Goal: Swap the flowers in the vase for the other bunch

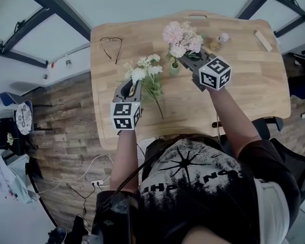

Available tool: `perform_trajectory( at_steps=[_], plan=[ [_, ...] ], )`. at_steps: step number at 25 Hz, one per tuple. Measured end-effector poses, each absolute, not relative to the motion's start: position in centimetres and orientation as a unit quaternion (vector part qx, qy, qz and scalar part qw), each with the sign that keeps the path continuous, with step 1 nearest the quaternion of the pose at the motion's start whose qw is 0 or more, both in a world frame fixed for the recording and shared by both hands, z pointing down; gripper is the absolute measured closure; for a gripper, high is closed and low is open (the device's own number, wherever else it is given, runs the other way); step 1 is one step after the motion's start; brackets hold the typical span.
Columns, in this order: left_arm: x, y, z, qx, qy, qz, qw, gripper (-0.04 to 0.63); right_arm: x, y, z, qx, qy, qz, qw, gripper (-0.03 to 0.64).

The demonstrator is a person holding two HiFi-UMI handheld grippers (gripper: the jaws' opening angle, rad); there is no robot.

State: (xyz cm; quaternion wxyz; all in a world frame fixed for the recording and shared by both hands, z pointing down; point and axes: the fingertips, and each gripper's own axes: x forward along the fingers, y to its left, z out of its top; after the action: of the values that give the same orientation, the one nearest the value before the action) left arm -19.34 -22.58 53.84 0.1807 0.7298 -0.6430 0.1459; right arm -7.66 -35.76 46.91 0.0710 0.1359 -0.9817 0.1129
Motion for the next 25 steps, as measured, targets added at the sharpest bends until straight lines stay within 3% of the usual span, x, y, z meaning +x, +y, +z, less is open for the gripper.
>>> perform_trajectory(
  at_steps=[25],
  plan=[
    [-17.8,-22.4,54.4,0.736,-0.634,0.131,0.199,0.515,-7.5,-35.1,55.1,0.141,-0.978,0.116,0.103,0.560]
  ],
)
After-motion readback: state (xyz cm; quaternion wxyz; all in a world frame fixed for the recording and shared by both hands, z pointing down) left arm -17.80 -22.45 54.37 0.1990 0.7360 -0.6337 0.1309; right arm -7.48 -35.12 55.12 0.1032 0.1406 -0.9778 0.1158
